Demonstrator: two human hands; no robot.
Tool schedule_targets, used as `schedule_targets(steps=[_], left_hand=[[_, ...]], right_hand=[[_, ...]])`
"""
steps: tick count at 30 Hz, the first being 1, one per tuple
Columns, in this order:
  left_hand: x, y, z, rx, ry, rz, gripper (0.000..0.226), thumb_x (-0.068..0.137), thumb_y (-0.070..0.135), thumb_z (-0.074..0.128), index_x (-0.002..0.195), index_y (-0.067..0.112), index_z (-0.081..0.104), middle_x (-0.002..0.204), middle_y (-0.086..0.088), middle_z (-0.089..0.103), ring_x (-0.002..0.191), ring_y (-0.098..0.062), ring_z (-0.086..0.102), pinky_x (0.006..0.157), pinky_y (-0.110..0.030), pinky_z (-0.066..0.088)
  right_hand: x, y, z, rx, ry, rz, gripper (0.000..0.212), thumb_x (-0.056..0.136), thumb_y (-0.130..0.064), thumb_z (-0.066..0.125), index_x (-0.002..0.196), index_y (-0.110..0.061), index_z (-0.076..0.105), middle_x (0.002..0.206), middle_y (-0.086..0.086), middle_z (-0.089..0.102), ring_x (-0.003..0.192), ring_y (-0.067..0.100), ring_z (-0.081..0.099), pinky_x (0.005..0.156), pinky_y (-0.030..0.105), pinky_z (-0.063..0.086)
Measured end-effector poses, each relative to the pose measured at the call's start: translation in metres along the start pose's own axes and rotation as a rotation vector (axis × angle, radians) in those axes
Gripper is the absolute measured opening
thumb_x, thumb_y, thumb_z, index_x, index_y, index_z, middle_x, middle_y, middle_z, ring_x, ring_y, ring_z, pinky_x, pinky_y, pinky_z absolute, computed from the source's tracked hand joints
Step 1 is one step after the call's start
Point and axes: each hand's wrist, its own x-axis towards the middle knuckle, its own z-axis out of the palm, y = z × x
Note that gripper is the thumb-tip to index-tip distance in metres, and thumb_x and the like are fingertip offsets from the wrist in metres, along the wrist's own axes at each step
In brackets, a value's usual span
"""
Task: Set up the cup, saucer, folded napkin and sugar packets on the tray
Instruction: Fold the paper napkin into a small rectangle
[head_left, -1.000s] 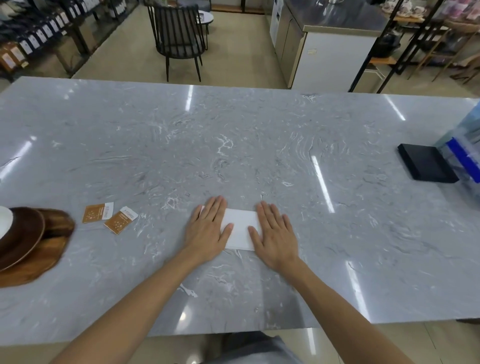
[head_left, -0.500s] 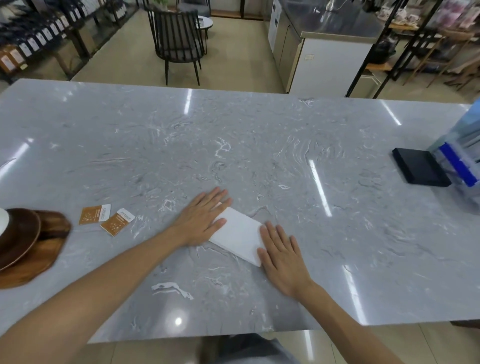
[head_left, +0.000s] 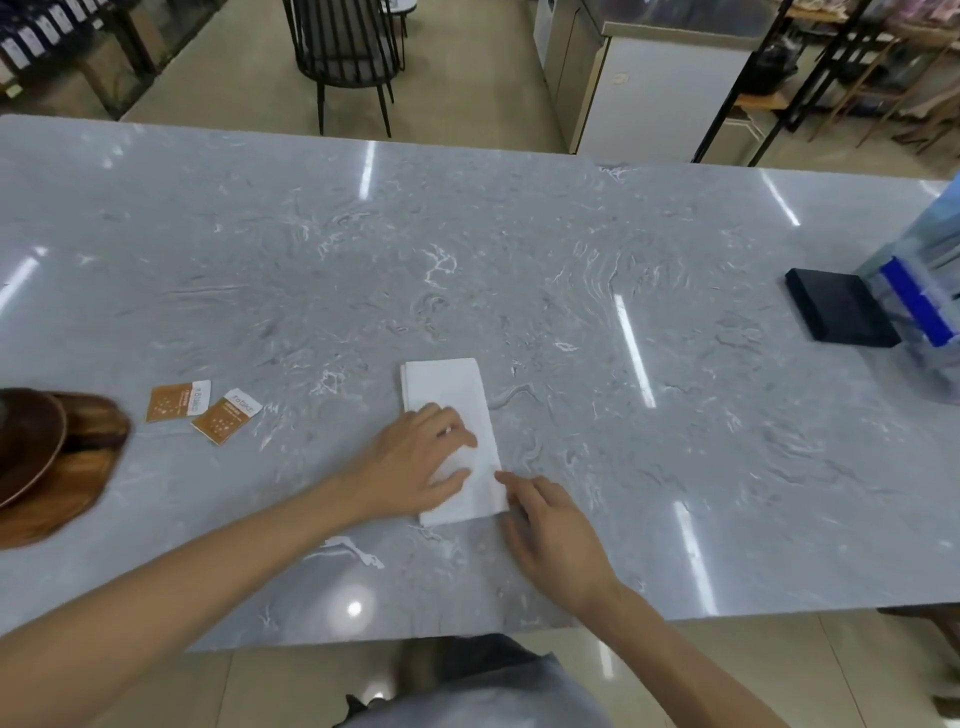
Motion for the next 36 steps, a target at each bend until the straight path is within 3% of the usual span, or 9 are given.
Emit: schedule_targets(steps=[5,10,14,19,25,28,31,33,36], left_hand=[[-0.058,0.023,0.010,-0.055,-0.058,-0.083,0.038,0.085,0.043,0.069,0.113,0.017,0.070,0.104,0.000,0.062,0.092,-0.018,0.057,0.074,-0.035,0.053],[-0.066,0.036,0.023,-0.012,0.074,-0.103,0.030,0.087,0.031,0.069,0.111,0.012,0.071,0.104,-0.006,0.065,0.092,-0.022,0.060,0.073,-0.039,0.055],[-0.064,0.045,0.030,-0.022,0.170,-0.159,0.038,0.086,0.027,0.068,0.120,0.012,0.067,0.115,-0.005,0.066,0.101,-0.023,0.062,0.080,-0.036,0.056],[-0.057,0.040,0.026,-0.106,0.216,-0.306,0.049,0.077,0.018,0.074,0.125,0.013,0.067,0.127,-0.003,0.068,0.116,-0.022,0.062,0.096,-0.036,0.054],[-0.052,0.018,0.018,-0.461,0.329,-0.364,0.034,0.082,0.002,0.076,0.116,0.010,0.075,0.120,0.005,0.071,0.113,-0.012,0.065,0.099,-0.028,0.052],[-0.052,0.012,0.016,-0.517,0.331,-0.406,0.034,0.086,-0.001,0.071,0.117,0.014,0.074,0.117,0.003,0.073,0.104,-0.014,0.070,0.091,-0.031,0.056],[-0.051,0.009,0.015,-0.539,0.324,-0.431,0.032,0.090,0.001,0.068,0.117,0.015,0.073,0.112,-0.001,0.074,0.094,-0.023,0.072,0.083,-0.038,0.057],[-0.048,0.008,0.014,-0.542,0.347,-0.427,0.027,0.092,0.003,0.067,0.116,0.012,0.073,0.112,-0.002,0.074,0.096,-0.025,0.072,0.085,-0.041,0.057],[-0.044,0.007,0.011,-0.544,0.346,-0.435,0.025,0.093,0.001,0.066,0.116,0.010,0.073,0.113,-0.001,0.074,0.102,-0.020,0.071,0.089,-0.039,0.056]], right_hand=[[0.019,0.022,-0.013,-0.195,-0.003,-0.318,0.023,0.095,-0.020,0.068,0.115,-0.010,0.074,0.102,0.009,0.072,0.088,0.028,0.069,0.070,0.039,0.062],[0.028,0.030,-0.016,-0.314,0.056,-0.547,0.011,0.092,-0.016,0.072,0.097,-0.006,0.076,0.082,0.009,0.072,0.070,0.027,0.068,0.053,0.039,0.058],[0.038,0.015,-0.027,-0.312,0.140,-0.575,0.010,0.090,-0.015,0.070,0.086,-0.008,0.075,0.075,0.006,0.068,0.066,0.025,0.066,0.046,0.037,0.054],[0.051,-0.012,-0.043,-0.163,0.235,-0.451,0.007,0.083,-0.020,0.066,0.081,-0.015,0.072,0.071,-0.003,0.062,0.062,0.018,0.060,0.040,0.034,0.049],[0.061,-0.010,-0.052,0.017,0.208,-0.373,0.008,0.088,-0.018,0.067,0.090,-0.016,0.074,0.084,-0.005,0.064,0.071,0.013,0.061,0.053,0.036,0.056],[0.064,0.007,-0.050,0.153,0.124,-0.360,0.021,0.095,-0.027,0.059,0.108,-0.018,0.072,0.110,-0.006,0.066,0.097,0.011,0.066,0.068,0.030,0.059],[0.067,0.027,-0.046,0.263,-0.071,-0.350,0.047,0.089,-0.020,0.057,0.136,-0.021,0.058,0.137,-0.005,0.058,0.121,0.014,0.060,0.083,0.028,0.058],[0.071,0.033,-0.039,0.210,-0.126,-0.337,0.059,0.086,-0.017,0.063,0.143,-0.023,0.050,0.144,-0.007,0.053,0.115,0.013,0.062,0.084,0.032,0.058],[0.082,0.033,-0.028,0.217,-0.086,-0.339,0.057,0.086,-0.021,0.065,0.141,-0.023,0.052,0.144,-0.007,0.054,0.092,0.002,0.063,0.076,0.026,0.058]])
